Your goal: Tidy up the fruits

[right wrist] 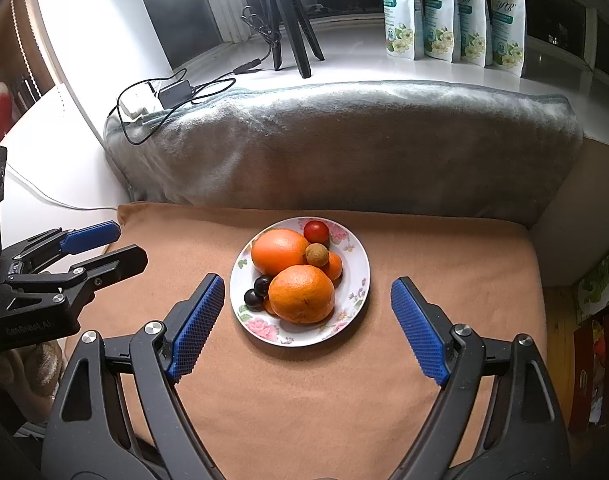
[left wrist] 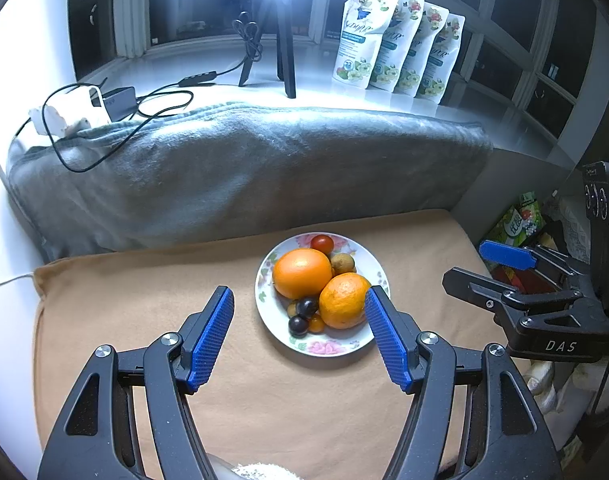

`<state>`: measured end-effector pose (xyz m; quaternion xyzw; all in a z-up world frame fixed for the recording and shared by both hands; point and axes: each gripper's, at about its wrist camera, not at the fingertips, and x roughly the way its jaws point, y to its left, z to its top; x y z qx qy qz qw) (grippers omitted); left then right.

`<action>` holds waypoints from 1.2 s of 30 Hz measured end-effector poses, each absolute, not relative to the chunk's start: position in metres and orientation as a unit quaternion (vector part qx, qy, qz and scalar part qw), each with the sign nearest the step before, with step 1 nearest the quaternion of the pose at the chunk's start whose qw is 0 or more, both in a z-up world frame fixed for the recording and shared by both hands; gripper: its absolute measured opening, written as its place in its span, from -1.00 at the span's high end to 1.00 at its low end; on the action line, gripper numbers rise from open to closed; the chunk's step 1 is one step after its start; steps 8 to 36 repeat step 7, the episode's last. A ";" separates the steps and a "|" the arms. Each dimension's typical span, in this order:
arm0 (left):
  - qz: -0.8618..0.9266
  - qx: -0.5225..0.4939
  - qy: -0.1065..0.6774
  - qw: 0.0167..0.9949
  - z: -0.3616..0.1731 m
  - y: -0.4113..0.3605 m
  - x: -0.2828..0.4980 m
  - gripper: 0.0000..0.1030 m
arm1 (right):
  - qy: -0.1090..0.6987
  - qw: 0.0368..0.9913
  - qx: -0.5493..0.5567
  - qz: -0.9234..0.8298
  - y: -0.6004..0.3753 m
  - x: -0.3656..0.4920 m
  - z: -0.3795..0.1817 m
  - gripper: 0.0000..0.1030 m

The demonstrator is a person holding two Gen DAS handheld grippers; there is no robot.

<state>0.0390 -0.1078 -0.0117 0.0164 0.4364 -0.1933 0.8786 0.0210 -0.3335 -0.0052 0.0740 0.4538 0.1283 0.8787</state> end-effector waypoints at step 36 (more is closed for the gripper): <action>-0.192 0.017 0.437 0.879 -0.012 -0.105 0.038 -0.32 | 0.459 0.877 0.075 0.124 -0.335 0.021 -0.011 -0.70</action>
